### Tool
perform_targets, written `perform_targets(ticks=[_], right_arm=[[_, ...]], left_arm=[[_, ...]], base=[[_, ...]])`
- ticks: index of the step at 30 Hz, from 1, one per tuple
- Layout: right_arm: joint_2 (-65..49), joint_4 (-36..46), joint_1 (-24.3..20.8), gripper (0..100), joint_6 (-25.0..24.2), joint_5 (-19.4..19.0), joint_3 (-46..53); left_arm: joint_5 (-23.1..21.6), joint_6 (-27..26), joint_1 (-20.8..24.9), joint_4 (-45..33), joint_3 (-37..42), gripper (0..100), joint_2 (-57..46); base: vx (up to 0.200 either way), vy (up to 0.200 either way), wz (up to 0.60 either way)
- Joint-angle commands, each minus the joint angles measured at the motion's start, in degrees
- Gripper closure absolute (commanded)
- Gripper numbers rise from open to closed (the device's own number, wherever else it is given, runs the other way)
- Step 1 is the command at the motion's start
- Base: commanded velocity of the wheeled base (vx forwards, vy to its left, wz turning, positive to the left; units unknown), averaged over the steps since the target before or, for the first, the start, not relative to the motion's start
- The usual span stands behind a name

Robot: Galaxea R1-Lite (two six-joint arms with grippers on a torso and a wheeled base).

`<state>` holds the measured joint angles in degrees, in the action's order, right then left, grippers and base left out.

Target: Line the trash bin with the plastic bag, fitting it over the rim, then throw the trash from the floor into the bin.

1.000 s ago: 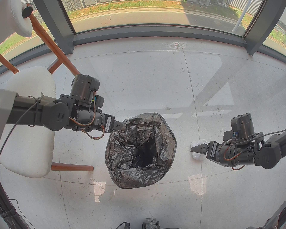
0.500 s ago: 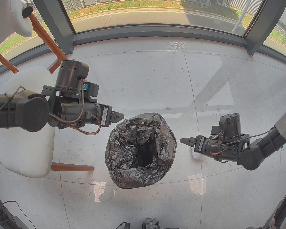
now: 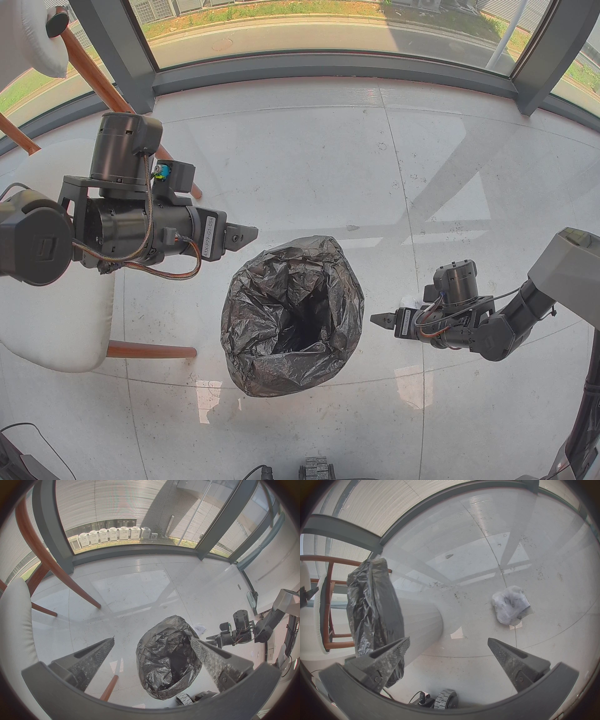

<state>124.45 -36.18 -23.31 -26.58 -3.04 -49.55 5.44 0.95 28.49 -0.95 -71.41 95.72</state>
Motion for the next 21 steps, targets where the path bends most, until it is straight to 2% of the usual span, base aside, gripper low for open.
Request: perform_targets(ticks=[1, 4, 8, 11, 16, 21], right_arm=[[-1.23, -0.12, 3.27, 0, -0.06, -0.22, -0.54], [-3.43, 0.06, 4.32, 0, -0.23, -0.74, -0.19], [-3.96, 0.06, 10.92, 0, 1.26, -0.74, 2.36], [-2.37, 0.06, 14.34, 0, 4.78, -0.74, 2.45], [0.53, -0.12, 18.65, 0, 14.71, -0.74, 2.27], [4.92, -4.34, 18.65, 0, 17.0, -0.74, 1.57]], left_arm=[[0.01, 0.02, -0.01, 0.16, -0.04, 0, -0.53], [0.01, 0.02, -0.1, 0.16, -0.22, 0, -0.53], [-0.08, 0.02, -0.01, 0.25, -0.13, 0, -0.53], [-0.16, 0.02, -0.01, 0.25, -0.39, 0, -0.45], [-0.52, 0.02, -0.01, 2.62, 0.31, 0, -0.18], [-1.22, 0.02, -0.01, 2.88, 0.57, 0, -0.18]], base=[[0.0, 0.0, 0.0], [0.0, 0.0, 0.0], [0.0, 0.0, 0.0], [0.0, 0.0, 0.0], [0.0, 0.0, 0.0], [0.0, 0.0, 0.0]])
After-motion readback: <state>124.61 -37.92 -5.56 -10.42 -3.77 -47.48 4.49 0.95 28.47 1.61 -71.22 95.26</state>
